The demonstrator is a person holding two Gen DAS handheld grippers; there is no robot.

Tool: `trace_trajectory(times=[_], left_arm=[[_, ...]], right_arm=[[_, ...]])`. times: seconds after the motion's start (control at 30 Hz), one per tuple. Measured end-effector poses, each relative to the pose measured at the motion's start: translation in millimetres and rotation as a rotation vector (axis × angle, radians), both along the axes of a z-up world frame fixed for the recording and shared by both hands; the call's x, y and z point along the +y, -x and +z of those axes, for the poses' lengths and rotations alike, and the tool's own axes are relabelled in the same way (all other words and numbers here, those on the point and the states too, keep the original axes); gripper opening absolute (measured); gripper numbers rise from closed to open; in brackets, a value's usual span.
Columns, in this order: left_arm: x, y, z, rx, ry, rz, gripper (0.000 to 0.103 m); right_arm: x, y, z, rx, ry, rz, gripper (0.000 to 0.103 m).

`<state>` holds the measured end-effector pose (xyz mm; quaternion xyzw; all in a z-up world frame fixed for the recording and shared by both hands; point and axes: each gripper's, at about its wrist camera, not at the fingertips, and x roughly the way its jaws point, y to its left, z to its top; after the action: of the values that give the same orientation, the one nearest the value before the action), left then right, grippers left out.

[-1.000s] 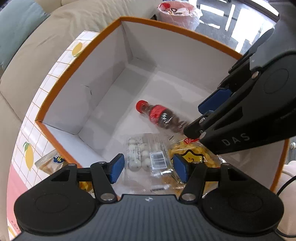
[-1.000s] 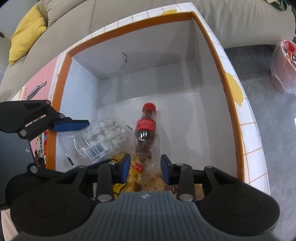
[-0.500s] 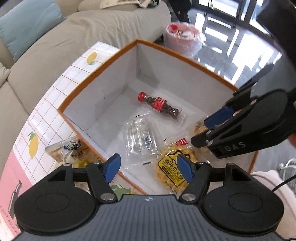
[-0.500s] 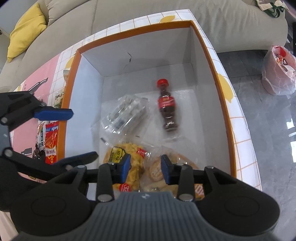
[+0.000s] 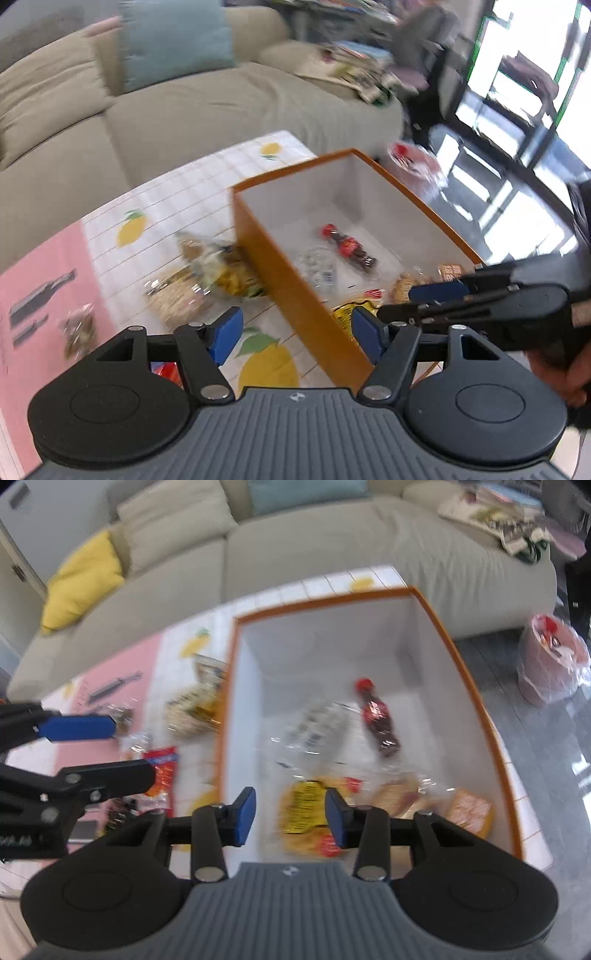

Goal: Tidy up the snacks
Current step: 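Withdraw both tools and move toward the red spicy strip packs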

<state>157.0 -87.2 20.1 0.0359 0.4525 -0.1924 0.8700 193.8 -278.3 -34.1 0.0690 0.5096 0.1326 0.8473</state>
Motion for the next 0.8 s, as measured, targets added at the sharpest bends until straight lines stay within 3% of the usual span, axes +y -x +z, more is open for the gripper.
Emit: trace_trajectory(times=[0.27,0.47,0.57,0.8], left_arm=[[65.8,47.9,-2.0,-0.04,0.09,0.199,0.078],[105.7,80.8,-12.7,-0.071,0.096,0.326,0.077],[123.1,94.3,-24.4,-0.074,0.117,0.368,0.077],[149.0,110.2,-61.0,-0.065,0.125,0.468,0.06]], right_arm=[[56.6,55.6,15.8,-0.146,-0.069,0.016,0.044],[99.5,85.3,18.1,-0.261,-0.067,0.03,0.047],[121.7,95.7,10.0,-0.305,-0.045,0.037,0.054],[155.1,106.9,-25.1,-0.287,0.01,0.077,0.055]])
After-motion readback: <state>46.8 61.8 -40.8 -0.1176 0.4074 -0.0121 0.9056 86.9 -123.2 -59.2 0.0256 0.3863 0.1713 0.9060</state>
